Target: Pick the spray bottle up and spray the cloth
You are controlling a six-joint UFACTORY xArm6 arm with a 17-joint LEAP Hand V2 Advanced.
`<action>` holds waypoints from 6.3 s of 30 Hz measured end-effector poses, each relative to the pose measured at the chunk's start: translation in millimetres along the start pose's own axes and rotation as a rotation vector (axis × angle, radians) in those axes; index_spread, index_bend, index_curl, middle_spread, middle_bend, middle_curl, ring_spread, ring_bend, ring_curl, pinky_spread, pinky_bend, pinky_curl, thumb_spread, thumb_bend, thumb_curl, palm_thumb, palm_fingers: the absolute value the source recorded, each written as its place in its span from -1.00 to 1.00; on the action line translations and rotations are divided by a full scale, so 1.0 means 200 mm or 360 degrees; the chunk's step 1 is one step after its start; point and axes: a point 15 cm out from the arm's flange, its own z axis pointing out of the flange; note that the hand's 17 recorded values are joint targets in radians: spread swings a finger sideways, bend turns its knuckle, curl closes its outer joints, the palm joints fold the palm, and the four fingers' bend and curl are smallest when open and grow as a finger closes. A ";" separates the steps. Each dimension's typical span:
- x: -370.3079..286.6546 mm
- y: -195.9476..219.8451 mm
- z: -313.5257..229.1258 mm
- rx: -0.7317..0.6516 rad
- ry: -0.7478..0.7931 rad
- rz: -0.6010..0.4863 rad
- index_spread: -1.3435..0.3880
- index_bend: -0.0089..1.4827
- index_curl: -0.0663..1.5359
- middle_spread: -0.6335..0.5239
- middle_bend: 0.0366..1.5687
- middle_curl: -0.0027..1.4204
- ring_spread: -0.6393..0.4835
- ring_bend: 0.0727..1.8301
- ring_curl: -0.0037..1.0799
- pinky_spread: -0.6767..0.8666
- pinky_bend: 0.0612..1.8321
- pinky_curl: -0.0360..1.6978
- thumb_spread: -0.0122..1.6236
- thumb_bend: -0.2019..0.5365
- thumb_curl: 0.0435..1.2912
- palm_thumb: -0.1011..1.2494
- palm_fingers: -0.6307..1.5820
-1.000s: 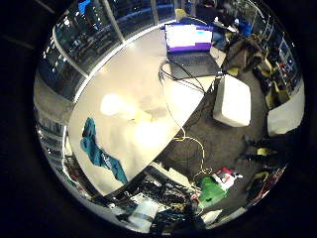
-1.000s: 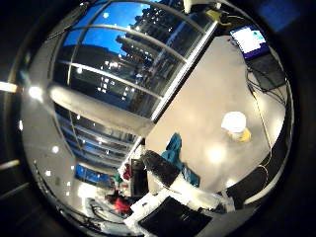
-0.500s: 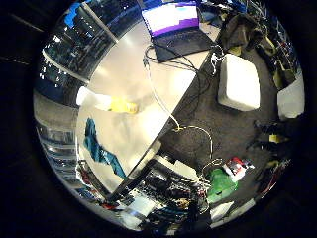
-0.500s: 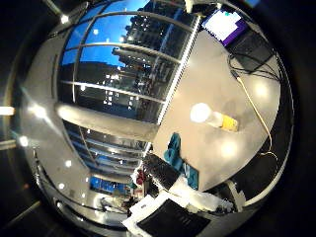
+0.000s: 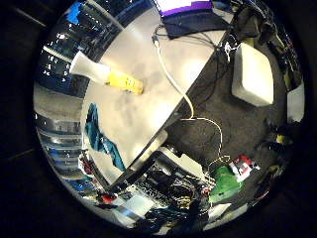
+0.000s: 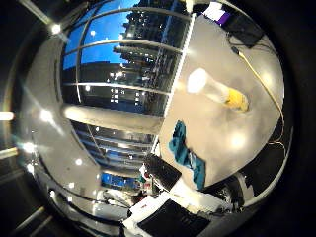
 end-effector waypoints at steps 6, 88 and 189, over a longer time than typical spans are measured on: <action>0.07 0.04 0.07 -0.0039 -0.0039 -0.0017 0.24 -0.78 -0.56 0.24 -0.79 -0.52 0.44 -0.82 -0.51 0.36 -0.73 -0.60 0.27 -0.52 -0.62 -0.23 -0.31; 0.37 -0.47 0.72 -0.0247 0.0059 -0.0177 0.28 -0.77 -0.57 0.26 -0.80 -0.54 0.42 -0.81 -0.50 0.34 -0.70 -0.58 0.24 -0.52 -0.62 -0.26 -0.36; -2.03 0.36 1.18 -0.0372 0.0499 -0.2237 0.32 0.61 0.10 -0.08 0.81 -0.06 -0.26 0.45 0.49 -0.33 0.05 0.84 0.26 -0.49 0.01 0.70 0.59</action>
